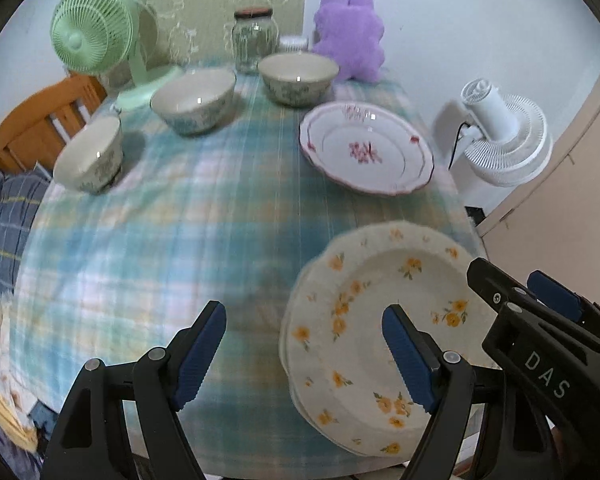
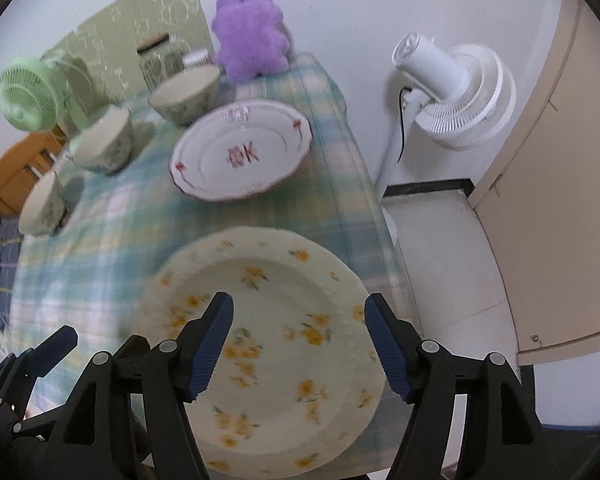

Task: Organize plates and bowls

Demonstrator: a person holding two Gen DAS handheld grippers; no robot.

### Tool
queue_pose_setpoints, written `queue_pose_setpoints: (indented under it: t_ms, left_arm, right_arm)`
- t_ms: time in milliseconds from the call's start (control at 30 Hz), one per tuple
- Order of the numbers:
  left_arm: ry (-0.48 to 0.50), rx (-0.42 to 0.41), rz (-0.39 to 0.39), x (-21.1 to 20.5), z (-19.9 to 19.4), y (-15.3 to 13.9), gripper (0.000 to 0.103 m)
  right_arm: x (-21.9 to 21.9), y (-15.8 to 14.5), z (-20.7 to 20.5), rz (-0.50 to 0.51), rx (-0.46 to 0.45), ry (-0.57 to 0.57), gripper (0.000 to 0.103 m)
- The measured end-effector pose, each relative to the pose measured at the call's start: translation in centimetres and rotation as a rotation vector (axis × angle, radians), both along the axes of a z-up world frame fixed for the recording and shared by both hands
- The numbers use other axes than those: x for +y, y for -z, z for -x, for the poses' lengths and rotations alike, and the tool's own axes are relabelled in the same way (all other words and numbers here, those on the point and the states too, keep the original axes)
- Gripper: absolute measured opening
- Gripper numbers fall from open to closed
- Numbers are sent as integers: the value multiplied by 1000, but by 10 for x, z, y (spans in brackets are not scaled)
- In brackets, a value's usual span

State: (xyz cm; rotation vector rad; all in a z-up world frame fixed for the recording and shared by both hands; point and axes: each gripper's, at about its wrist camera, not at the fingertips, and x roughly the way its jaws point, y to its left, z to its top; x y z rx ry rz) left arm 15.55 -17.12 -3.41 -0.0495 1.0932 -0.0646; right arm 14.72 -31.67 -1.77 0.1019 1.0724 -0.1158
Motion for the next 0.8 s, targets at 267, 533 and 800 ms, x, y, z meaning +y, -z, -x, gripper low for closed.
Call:
queue_pose_setpoints:
  t_ms: [267,533,800]
  left_arm:
    - [16,-79,9,10,-31,-26,82]
    - [-55,-109,-1,2,-82,-25,82]
    - [-107,-119,-41,-20,-135,-4,82]
  right_arm:
    - [17,-35,-24,21,-100,13,72]
    - [7,-39,-81,9,-137,-29,72]
    - [-12,-21,-140,-7,-132,-56,72]
